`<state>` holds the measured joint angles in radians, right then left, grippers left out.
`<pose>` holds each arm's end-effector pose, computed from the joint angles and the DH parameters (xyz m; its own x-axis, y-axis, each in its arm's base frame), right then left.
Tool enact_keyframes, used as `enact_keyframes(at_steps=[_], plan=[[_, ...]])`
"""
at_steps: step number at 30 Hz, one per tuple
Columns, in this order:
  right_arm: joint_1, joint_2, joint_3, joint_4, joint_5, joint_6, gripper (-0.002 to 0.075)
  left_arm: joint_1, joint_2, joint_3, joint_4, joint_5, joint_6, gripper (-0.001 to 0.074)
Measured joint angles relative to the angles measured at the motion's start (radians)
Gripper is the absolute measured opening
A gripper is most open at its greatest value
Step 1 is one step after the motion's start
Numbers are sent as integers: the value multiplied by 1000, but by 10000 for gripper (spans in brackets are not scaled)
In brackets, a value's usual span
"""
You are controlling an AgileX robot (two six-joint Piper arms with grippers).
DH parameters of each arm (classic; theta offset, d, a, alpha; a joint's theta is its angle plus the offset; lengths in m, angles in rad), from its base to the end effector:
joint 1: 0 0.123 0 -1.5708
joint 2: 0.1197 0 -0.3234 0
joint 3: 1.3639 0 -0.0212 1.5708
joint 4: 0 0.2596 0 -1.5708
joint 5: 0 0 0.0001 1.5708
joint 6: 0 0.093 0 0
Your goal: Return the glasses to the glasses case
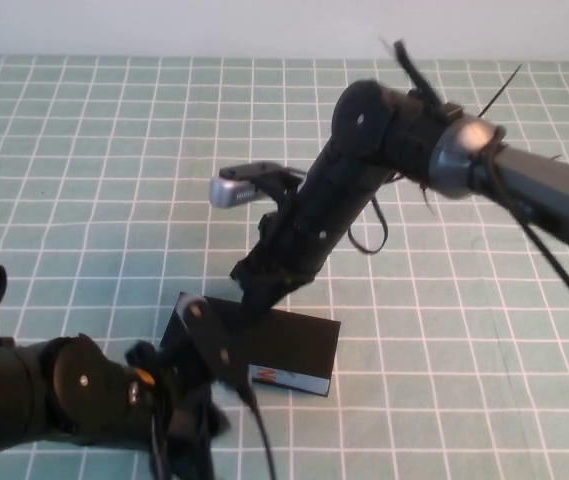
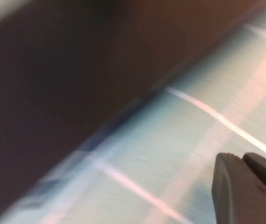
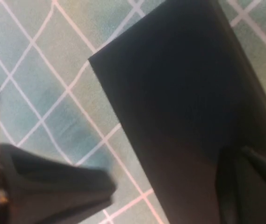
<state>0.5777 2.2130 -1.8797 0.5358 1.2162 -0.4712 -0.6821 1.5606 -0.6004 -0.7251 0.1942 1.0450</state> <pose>0.3888 0.3066 0.2337 -0.6536 -0.7035 -0.2792 -0.7430 0.5263 0.4134 0.1994 -0.1774 0.1806 -0.4065 0.7433 -0.5312 0.8547 0.5149 0.0663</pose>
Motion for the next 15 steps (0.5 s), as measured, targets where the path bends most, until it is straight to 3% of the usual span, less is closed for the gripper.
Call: enact_keyframes(at_steps=[6, 11, 15], plan=[[-19, -121, -28, -9, 0, -15, -11, 0, -33, -65, 192, 384, 93, 1], [-34, -267, -32, -30, 8, -22, -11, -2, -112, -208, 531, 676, -178, 1], [-37, -384, -34, -165, 18, 21, -11, -2, -221, -331, 868, 826, -476, 1]])
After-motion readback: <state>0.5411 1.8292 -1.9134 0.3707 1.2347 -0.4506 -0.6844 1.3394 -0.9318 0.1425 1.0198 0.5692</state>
